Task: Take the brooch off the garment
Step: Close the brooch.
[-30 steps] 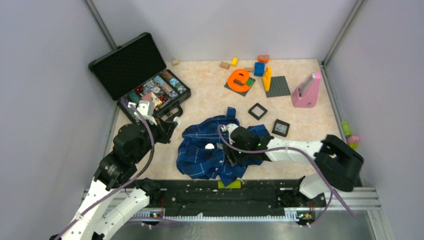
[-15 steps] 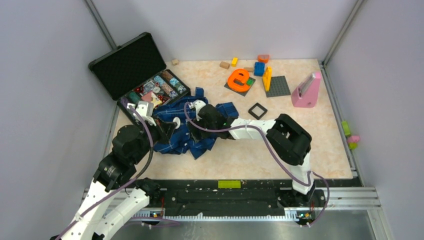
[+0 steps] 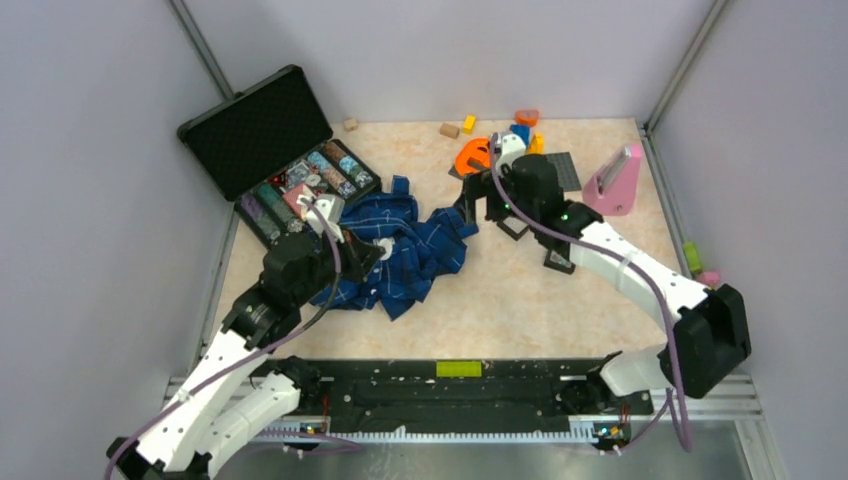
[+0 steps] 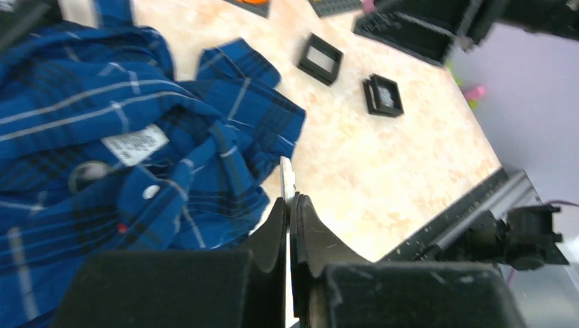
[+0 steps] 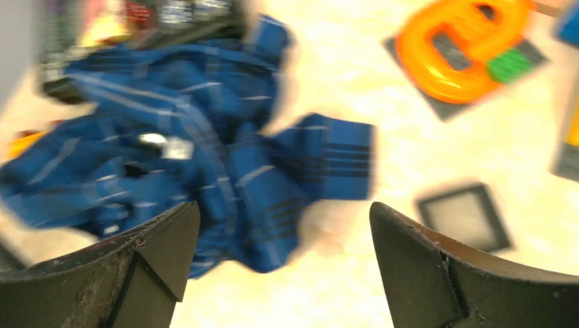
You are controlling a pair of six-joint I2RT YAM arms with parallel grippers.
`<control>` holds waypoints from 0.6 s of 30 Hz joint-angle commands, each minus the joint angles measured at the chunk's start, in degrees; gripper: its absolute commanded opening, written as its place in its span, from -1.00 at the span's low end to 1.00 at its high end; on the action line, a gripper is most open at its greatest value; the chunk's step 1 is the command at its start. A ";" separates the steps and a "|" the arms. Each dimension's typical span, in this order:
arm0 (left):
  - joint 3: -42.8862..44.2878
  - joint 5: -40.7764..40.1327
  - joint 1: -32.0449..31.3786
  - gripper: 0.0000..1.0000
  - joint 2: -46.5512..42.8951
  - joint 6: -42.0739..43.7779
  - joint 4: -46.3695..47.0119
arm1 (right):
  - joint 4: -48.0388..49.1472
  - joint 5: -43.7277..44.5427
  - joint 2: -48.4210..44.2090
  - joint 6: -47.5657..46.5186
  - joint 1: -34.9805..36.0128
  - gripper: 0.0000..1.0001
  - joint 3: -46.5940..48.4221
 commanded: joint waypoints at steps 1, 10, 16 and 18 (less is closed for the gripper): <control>-2.43 10.28 0.25 -1.00 5.12 -3.54 13.47 | -14.14 10.39 6.32 -5.67 -4.84 0.97 4.55; -1.87 5.23 1.57 -1.00 14.50 -6.48 19.99 | -9.53 -7.03 14.39 -24.63 -19.97 0.97 7.38; 0.48 9.93 6.93 -1.00 22.50 -9.46 26.93 | -11.63 -8.33 24.84 -34.10 -20.73 0.97 13.24; 0.40 10.73 8.61 -1.00 23.66 -9.73 28.58 | -12.20 -12.61 27.53 -34.34 -22.36 0.97 15.23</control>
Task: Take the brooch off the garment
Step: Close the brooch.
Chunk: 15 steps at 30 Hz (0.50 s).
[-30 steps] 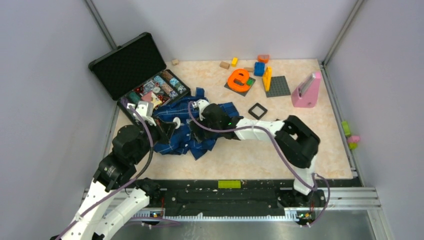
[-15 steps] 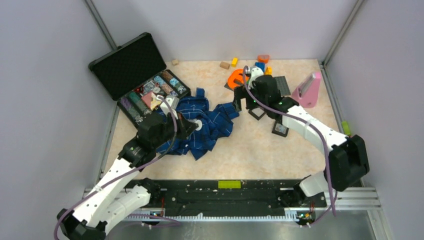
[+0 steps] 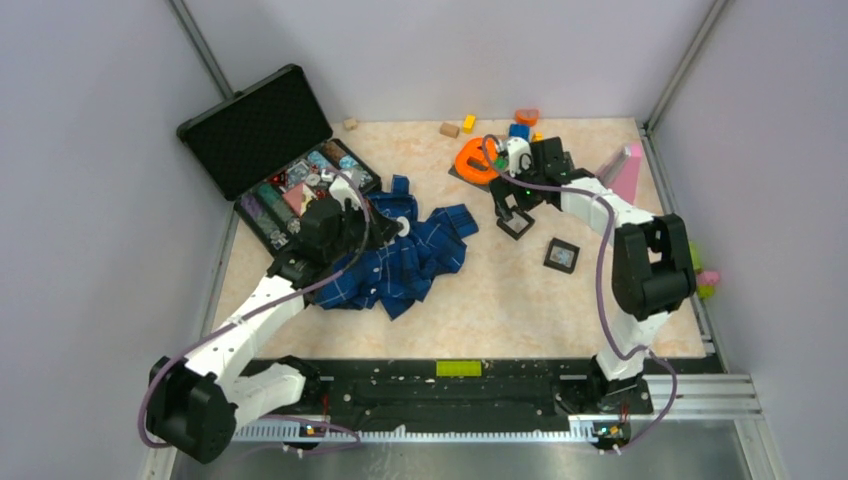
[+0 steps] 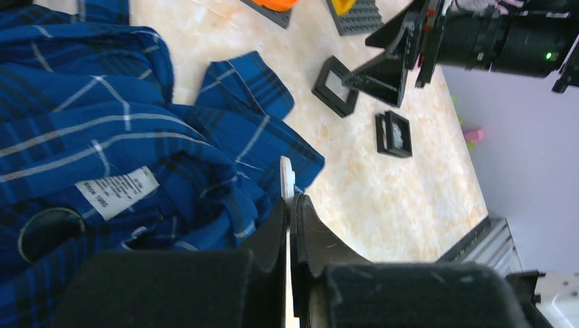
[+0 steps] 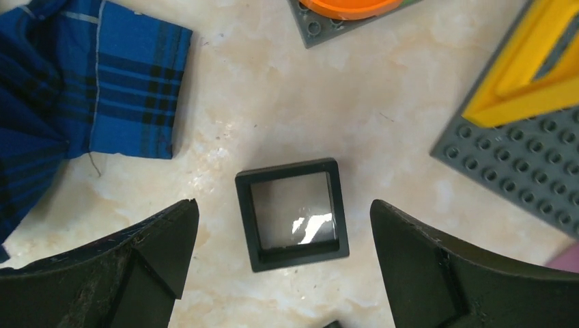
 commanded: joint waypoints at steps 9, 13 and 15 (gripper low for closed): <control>0.85 2.92 8.25 -1.00 2.76 -1.18 8.18 | -2.82 -16.37 11.34 -4.89 -6.08 0.97 11.11; -0.08 10.64 9.44 -1.00 3.72 -2.61 11.70 | -3.97 -18.32 11.83 -3.86 -6.00 0.97 11.82; -0.09 21.26 9.45 -1.00 4.46 -3.97 15.59 | 1.21 -22.72 7.00 0.61 -5.88 0.97 7.80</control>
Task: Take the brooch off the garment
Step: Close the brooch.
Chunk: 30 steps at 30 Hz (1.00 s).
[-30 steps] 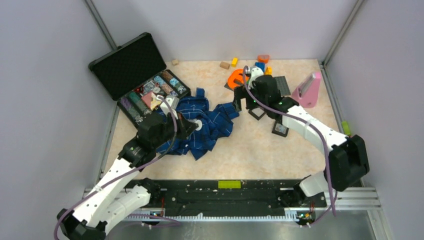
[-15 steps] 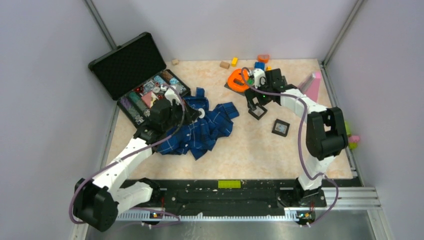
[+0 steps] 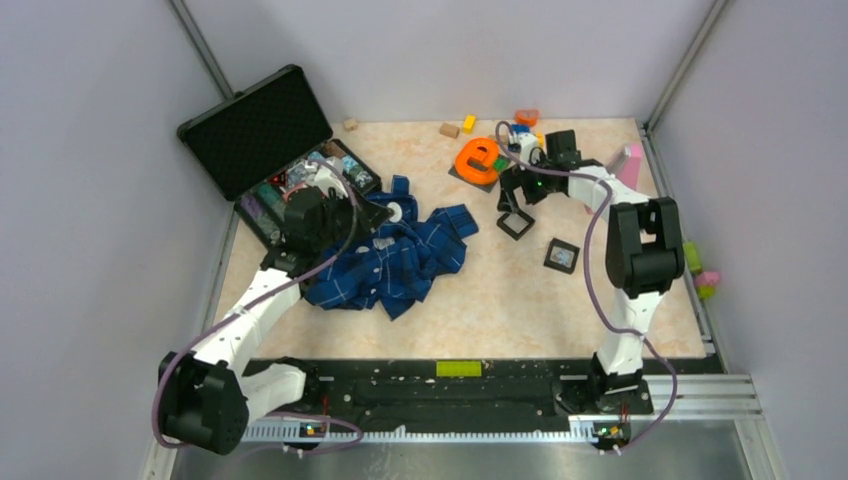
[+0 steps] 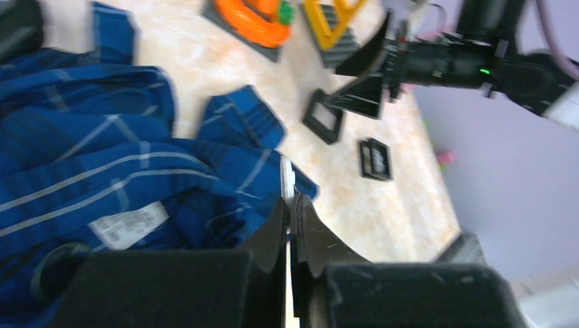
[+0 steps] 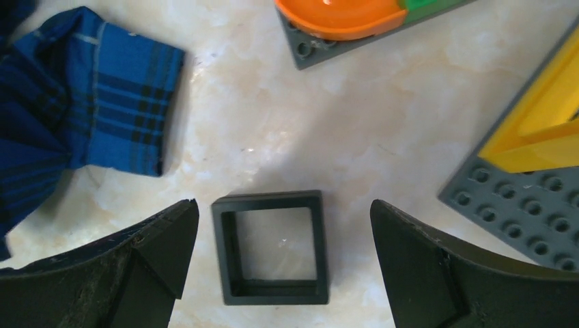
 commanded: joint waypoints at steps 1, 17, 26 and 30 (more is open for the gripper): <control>-0.33 18.07 0.28 -1.00 1.14 -3.05 11.34 | 7.02 -10.26 -7.98 6.90 0.69 0.97 -4.19; -4.21 39.87 -3.29 -1.00 0.57 -24.91 38.06 | 50.70 -25.39 -42.83 52.47 16.48 0.55 -32.70; -4.57 39.40 -5.07 -1.00 -1.25 -28.12 41.79 | 64.10 -27.60 -42.61 63.12 20.05 0.26 -36.72; -4.71 39.08 -5.45 -1.00 -1.46 -28.57 42.32 | 71.90 -26.98 -42.61 68.60 21.70 0.19 -39.57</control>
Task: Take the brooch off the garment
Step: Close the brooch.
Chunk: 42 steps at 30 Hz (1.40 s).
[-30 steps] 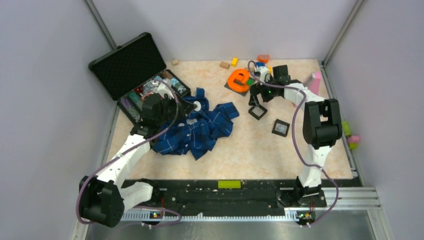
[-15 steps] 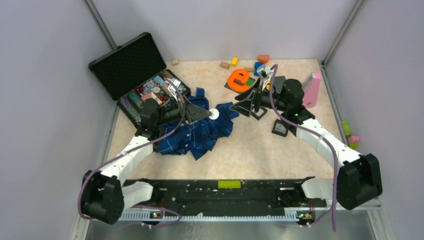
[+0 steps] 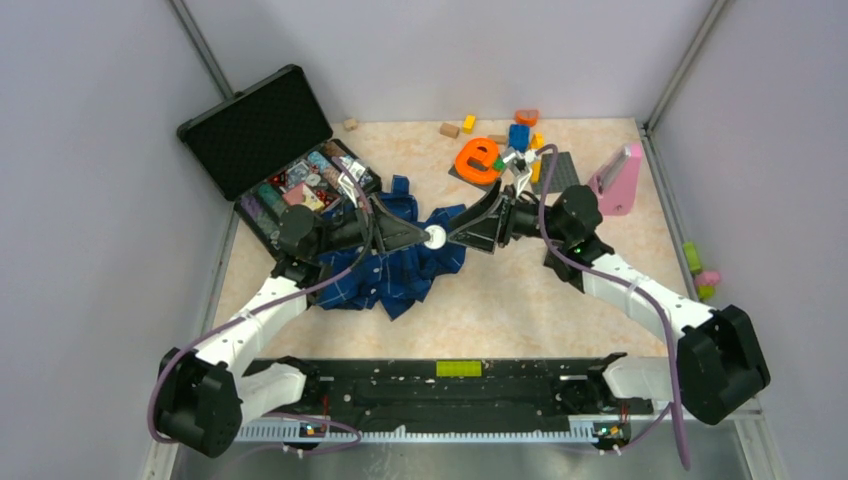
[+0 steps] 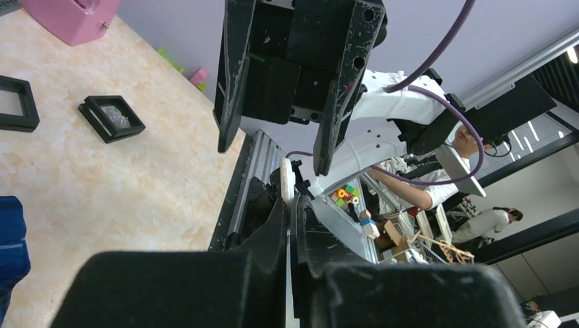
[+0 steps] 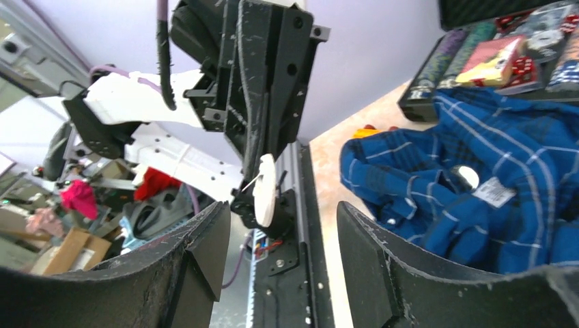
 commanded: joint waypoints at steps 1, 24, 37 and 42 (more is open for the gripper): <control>-0.06 0.38 -0.68 -1.00 -1.30 -1.12 5.01 | 13.45 -0.65 -0.10 8.17 2.16 0.18 -2.20; 17.16 14.27 -2.64 -1.00 -1.87 38.00 -53.52 | -30.10 -14.04 -0.95 -11.14 4.73 -0.18 11.38; 19.24 10.27 -6.12 -1.00 0.56 36.64 -50.64 | -30.89 -13.04 -0.58 -11.57 6.21 -0.24 12.41; 9.83 1.69 -6.07 -1.00 -3.23 15.27 -23.59 | -14.45 -5.08 -3.25 -0.75 6.22 -0.15 4.96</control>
